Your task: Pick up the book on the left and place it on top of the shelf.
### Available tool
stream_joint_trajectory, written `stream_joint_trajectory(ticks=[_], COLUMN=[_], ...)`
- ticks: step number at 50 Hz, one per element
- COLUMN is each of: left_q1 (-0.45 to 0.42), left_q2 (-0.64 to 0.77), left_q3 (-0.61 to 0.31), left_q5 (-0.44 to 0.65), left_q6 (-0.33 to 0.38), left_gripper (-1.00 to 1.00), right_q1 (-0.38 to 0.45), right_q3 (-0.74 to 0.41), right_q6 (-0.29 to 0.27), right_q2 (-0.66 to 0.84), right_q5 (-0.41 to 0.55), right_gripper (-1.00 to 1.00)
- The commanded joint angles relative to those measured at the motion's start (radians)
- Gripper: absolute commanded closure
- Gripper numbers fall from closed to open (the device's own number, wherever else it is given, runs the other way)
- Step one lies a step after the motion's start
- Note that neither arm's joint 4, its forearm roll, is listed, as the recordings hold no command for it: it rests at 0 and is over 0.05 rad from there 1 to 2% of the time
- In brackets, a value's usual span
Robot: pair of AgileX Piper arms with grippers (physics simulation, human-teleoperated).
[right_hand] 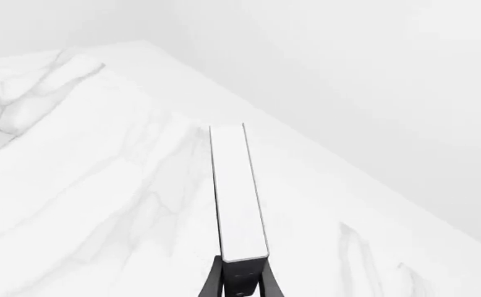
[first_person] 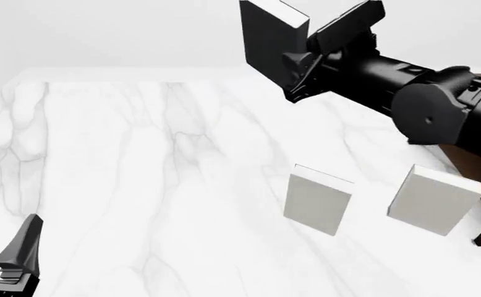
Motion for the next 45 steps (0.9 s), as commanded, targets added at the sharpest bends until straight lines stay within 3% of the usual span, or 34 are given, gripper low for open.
stream_joint_trajectory(ticks=[1,9,26,35,45], left_q1=[0.000,0.000,0.000,0.000,0.000], left_q2=[0.000,0.000,0.000,0.000,0.000], left_q3=[0.000,0.000,0.000,0.000,0.000], left_q5=[0.000,0.000,0.000,0.000,0.000], left_q6=[0.000,0.000,0.000,0.000,0.000], left_gripper=[-1.00,-1.00,-1.00,-1.00,-1.00], right_q1=[-0.036,-0.070,-0.188,-0.238,-0.310], right_q3=[0.045,0.065,0.065,0.068,0.082], right_q6=[-0.016,-0.042,-0.153,-0.198,-0.295], right_q2=[-0.131,-0.202,-0.311,-0.333,-0.344], right_q5=[0.053,0.104,0.197,0.208,0.201], right_gripper=[1.00,1.00,1.00,1.00,1.00])
